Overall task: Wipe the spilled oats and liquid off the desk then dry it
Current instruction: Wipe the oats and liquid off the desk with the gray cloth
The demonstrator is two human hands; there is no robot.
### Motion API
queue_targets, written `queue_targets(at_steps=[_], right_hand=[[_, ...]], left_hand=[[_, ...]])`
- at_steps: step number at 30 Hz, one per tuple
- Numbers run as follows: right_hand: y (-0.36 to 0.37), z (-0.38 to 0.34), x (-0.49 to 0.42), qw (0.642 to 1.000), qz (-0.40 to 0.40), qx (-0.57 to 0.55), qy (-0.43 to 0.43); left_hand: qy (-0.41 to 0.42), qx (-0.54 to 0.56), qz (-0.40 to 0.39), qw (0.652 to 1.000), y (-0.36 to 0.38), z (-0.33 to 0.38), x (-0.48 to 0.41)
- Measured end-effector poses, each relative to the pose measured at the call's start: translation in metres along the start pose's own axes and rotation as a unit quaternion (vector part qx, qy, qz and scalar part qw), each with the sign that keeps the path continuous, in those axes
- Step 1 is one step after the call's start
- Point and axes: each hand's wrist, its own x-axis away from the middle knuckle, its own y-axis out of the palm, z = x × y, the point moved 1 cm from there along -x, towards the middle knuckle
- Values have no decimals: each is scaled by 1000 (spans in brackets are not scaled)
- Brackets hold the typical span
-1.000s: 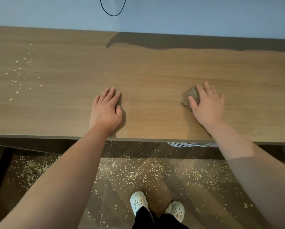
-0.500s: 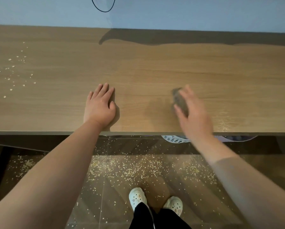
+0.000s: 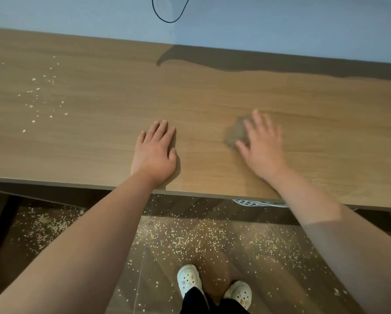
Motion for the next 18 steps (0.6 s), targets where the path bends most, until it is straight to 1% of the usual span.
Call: queue_targets(at_steps=[2, 3, 4, 5, 6, 7, 8, 9, 10, 11, 12, 13, 15, 16, 17, 18], right_hand=[[-5, 7, -32, 986, 0, -39, 160], [-5, -1, -42, 975, -3, -61, 212], [-4, -16, -45, 971, 2, -71, 227], [-4, -32, -45, 976, 6, -69, 206], [-5, -49, -37, 988, 4, -55, 147], [-2, -64, -22, 998, -3, -31, 63], [1, -72, -7, 999, -12, -11, -28], [0, -72, 6, 994, -38, 8, -98], [-4, -62, 8, 987, -67, 23, -144], [-6, -50, 0, 982, -88, 37, -162], [-6, -39, -14, 984, -87, 50, -148], [-7, -32, -31, 990, -77, 47, -104], [-7, -37, -66, 998, -49, -4, 39], [-6, -52, -75, 995, -35, -17, 87], [-5, -70, -76, 995, -23, -15, 92], [-2, -87, -71, 998, -11, -6, 54]], left_hand=[[-1, 6, 0, 1000, 0, 1, 0], [-1, 11, 2, 1000, -1, 0, 0], [-1, 19, 4, 1000, -1, -1, 0], [0, 30, 5, 1000, -1, -2, -2], [4, 45, 3, 999, -2, -4, -3], [6, 65, 1, 998, -3, -5, -3], [5, 92, 4, 996, -4, -7, -5], [0, 124, 8, 992, -5, -9, -6], [-13, 155, 13, 988, -7, -10, -6], [-31, 178, 22, 983, -8, -13, -8], [-50, 186, 36, 981, -10, -17, -10], [-67, 177, 51, 981, -12, -21, -14], [-99, 137, 77, 983, -17, -30, -27], [-116, 121, 85, 982, -19, -34, -35], [-133, 109, 90, 981, -21, -37, -42], [-151, 100, 93, 979, -21, -39, -47]])
